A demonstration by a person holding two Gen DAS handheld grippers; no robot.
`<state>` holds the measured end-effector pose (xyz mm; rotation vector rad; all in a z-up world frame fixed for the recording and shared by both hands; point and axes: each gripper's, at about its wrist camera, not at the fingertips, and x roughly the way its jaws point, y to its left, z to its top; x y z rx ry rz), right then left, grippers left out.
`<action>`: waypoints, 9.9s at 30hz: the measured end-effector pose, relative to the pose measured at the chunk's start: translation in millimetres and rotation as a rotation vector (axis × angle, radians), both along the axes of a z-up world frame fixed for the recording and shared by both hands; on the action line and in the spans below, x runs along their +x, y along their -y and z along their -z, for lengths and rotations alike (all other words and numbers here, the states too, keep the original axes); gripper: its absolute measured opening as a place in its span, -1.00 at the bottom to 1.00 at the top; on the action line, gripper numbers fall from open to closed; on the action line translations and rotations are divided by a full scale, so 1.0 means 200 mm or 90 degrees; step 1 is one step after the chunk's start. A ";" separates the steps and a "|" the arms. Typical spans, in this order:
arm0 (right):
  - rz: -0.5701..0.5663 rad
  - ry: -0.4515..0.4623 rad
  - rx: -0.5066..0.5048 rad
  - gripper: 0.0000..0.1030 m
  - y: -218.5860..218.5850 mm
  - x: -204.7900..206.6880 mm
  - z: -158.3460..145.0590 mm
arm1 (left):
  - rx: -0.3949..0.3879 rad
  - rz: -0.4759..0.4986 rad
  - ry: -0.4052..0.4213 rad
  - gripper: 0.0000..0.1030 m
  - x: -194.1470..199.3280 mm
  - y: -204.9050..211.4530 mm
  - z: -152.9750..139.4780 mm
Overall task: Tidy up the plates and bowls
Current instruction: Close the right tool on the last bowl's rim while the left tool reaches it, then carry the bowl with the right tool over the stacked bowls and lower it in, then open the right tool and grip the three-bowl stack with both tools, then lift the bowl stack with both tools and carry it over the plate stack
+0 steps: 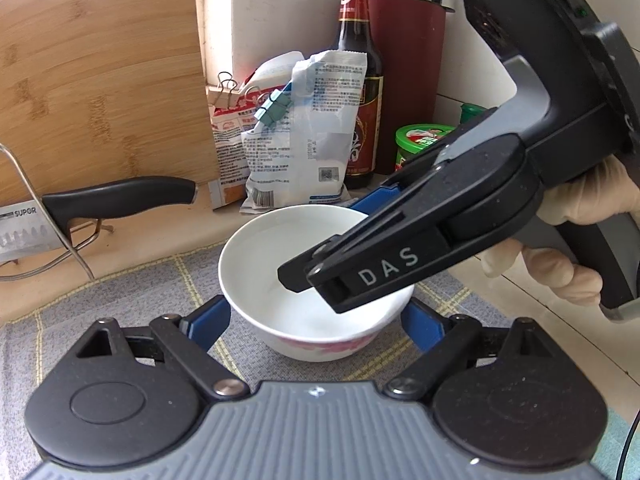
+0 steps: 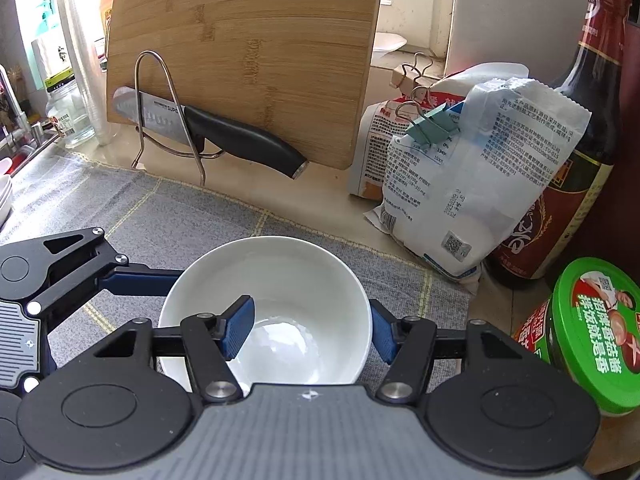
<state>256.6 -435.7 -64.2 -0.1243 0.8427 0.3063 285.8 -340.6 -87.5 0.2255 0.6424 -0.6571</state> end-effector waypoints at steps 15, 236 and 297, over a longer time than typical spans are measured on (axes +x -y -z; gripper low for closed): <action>0.003 -0.004 0.008 0.26 0.01 -0.01 -0.01 | 0.000 0.006 -0.016 0.78 0.01 0.00 0.00; -0.476 -0.033 -0.141 0.57 -1.39 -0.54 0.05 | 0.206 0.307 -0.059 0.44 -0.33 -1.40 -0.11; -0.640 0.028 -0.207 0.57 -2.53 -0.18 -0.05 | 0.236 0.115 -0.020 0.44 -0.29 -2.48 -0.28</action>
